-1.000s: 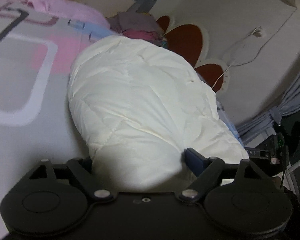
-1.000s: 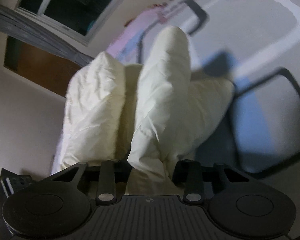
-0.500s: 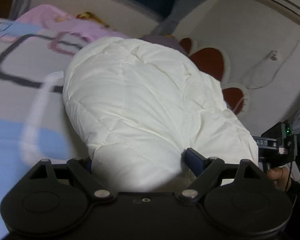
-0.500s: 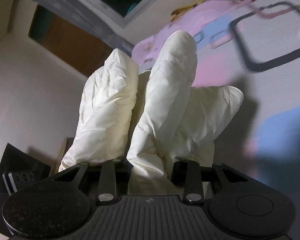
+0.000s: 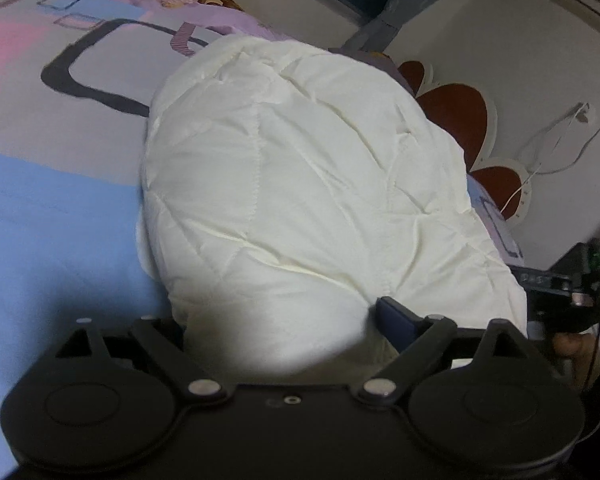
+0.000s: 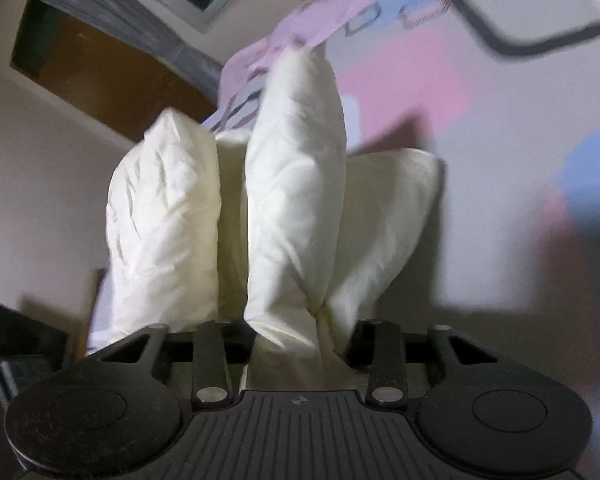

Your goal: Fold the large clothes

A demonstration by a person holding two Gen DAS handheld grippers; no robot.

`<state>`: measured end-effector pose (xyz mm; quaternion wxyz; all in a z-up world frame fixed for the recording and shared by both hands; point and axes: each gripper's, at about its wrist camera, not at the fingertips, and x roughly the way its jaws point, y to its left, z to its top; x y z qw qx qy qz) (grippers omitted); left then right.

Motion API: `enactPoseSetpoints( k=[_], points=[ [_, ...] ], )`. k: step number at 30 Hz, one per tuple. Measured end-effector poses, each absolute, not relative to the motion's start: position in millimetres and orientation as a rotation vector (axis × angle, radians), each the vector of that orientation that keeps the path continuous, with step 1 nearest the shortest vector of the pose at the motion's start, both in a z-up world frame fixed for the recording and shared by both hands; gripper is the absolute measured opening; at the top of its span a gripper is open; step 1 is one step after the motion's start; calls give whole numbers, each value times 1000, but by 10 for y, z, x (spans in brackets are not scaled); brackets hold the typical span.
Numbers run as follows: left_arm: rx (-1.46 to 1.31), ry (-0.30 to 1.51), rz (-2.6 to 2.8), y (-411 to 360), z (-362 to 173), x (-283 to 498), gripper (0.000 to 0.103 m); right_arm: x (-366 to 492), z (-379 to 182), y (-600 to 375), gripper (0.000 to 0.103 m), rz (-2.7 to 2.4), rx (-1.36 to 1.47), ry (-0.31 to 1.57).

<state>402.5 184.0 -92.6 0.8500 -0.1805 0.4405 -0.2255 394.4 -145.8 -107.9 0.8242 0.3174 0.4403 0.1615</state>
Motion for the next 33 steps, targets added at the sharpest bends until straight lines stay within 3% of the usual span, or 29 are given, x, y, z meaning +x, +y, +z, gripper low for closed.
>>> enactPoseSetpoints(
  k=[7,10,12,13,18,24,33],
  points=[
    [-294,718,-345,2122,-358,3735,88,3720,-324,-1460,46,238,461,720],
    [-246,670,-359,1973,-138,3981,83,3900,-77,-1098,39,284,323,687],
    [-231,696,-398,1798,-66,4131,74,4021,-2,-857,36,307,256,696],
    [-227,706,-435,1708,-44,4144,73,4038,8,-740,30,322,229,696],
    [-55,718,-415,1203,-173,4131,73,4190,-167,-316,29,321,105,718],
    [-75,681,-387,1310,-83,4331,73,4430,-269,-266,29,305,109,717],
    [-36,767,-462,1030,-510,4564,74,4555,-807,-367,29,218,114,862]
  ],
)
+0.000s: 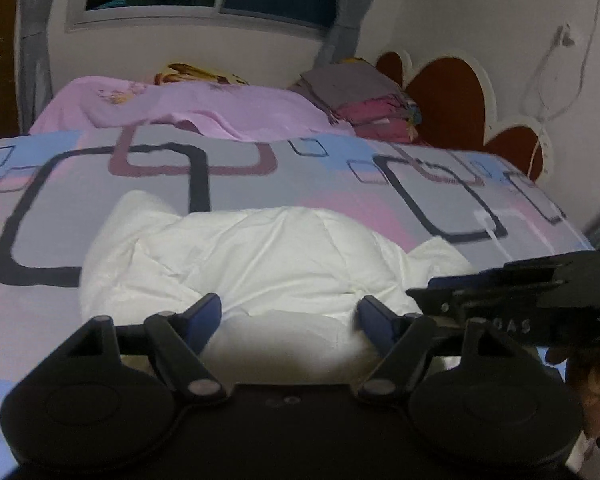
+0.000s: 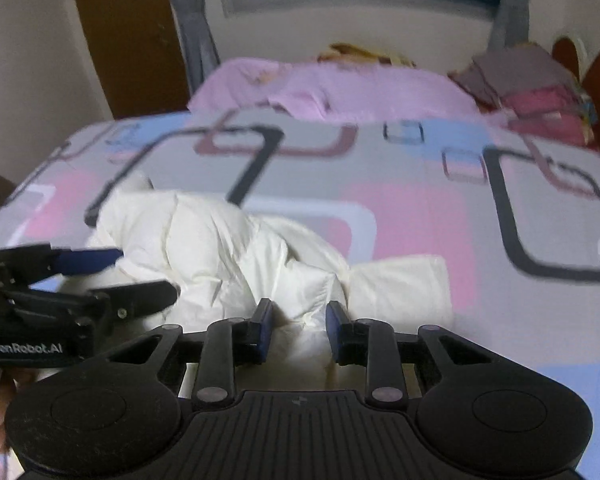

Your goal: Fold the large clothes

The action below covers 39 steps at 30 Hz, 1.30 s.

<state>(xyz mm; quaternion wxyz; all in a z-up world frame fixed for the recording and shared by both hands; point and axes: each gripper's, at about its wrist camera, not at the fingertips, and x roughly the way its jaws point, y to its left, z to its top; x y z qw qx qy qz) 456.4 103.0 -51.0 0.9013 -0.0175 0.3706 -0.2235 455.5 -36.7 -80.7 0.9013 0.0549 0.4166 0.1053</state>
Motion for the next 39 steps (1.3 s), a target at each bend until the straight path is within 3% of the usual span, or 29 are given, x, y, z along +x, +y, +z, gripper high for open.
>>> enactPoseSetpoints(
  k=[6,13,20,24,33,39],
  points=[
    [31,770,-459,945,-490,4535,72,4374,-739,-524,29,203,170,837],
    [-12,665,-465,1246,-66,3606,73,3464,-136,-555,29,304,148,697],
    [4,761,-399,1152,-546,3283,74,3250,-702,-452,29,295,64,876],
    [55,766,-362,1028,-661,3298,74,3286,-928,-474,29,294,104,882],
    [104,728,-294,977,-402,2991,73,2954,-540,-646,29,299,114,778],
    [129,654,-280,886,-85,2545,87,2396,-121,-803,29,301,136,704]
  ],
)
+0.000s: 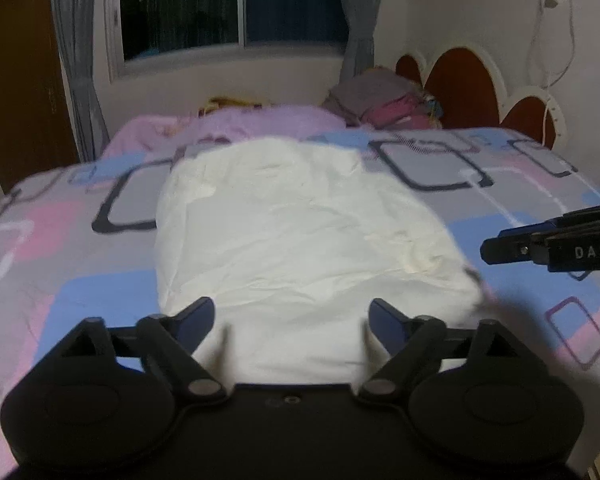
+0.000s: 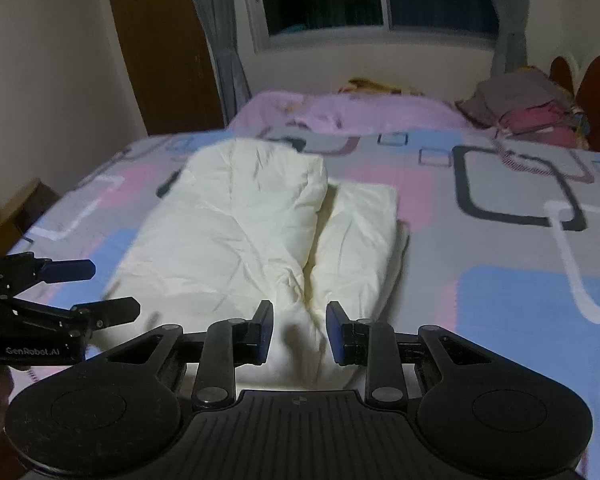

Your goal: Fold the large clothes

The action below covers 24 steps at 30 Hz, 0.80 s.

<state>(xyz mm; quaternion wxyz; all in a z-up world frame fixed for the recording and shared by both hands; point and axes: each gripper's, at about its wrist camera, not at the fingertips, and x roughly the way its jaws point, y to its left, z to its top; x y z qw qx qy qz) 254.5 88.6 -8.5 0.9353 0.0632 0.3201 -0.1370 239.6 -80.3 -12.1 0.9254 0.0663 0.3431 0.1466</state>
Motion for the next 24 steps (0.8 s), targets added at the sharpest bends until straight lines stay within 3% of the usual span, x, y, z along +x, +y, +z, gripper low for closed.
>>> enactPoseSetpoints(
  k=[6,7,8,9,24],
  points=[
    [117,599,-242,796,146,1960,103,1784,122,-959,30,280,163,669],
    [114,587,-224,791,169,1856,103,1689,140,-968,37,273,157,668],
    [111,574,-203,778,188,1735,103,1582,156,-984,81,252,154,662],
    [111,567,-186,772,200,1627,103,1480,168,-996,102,226,149,639],
    [93,534,-138,750,356,668,103,503,241,-900,103,147,114,638]
  ],
)
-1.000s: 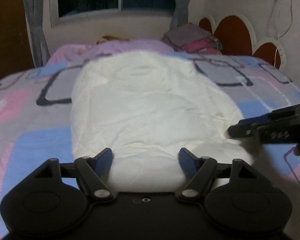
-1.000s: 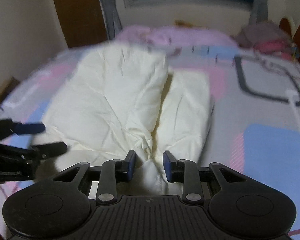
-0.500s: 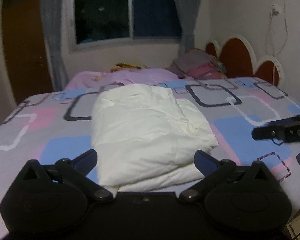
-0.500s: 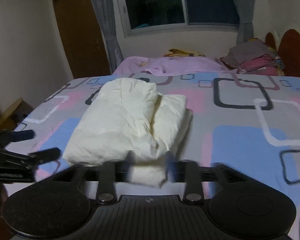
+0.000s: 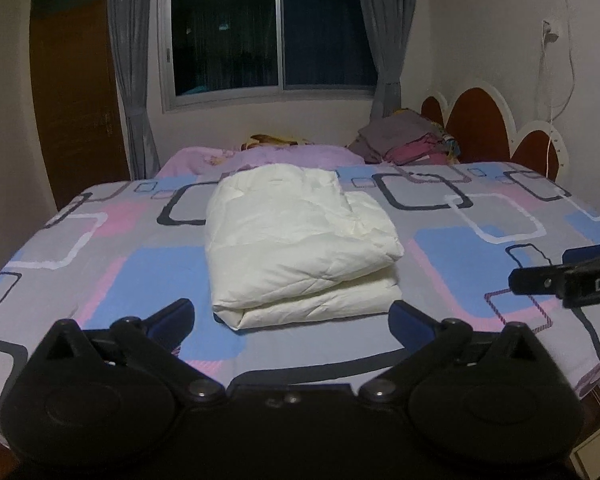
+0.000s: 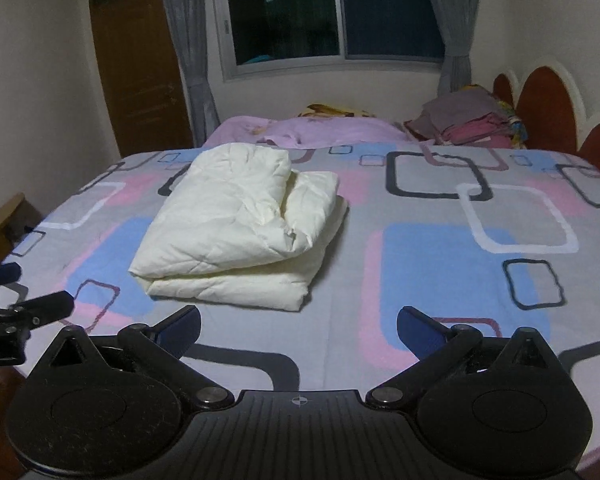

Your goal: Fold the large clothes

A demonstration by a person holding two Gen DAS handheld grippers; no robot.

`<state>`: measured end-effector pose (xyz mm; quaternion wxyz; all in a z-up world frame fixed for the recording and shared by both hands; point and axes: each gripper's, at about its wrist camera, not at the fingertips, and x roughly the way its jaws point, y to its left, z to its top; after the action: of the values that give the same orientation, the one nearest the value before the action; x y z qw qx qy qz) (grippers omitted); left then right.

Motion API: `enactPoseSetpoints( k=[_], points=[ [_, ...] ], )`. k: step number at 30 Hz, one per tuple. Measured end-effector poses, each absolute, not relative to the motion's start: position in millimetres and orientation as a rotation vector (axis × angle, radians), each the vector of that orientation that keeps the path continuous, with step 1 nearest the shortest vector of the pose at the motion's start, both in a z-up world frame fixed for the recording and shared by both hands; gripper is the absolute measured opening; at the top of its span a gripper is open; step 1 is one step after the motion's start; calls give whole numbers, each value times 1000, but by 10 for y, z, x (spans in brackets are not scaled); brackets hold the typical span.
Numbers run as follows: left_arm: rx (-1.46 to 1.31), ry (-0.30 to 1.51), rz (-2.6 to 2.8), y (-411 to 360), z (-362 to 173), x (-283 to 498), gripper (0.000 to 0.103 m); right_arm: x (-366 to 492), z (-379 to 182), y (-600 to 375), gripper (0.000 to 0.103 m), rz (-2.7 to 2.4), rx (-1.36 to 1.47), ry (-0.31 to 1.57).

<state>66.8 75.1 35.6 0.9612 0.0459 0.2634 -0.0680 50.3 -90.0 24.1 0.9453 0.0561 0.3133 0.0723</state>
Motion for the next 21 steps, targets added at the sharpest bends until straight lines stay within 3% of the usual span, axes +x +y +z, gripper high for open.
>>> enactPoseSetpoints(
  k=[21],
  points=[
    [72,461,-146,633,480,335,103,157,430,-839,103,127,48,591]
  ],
)
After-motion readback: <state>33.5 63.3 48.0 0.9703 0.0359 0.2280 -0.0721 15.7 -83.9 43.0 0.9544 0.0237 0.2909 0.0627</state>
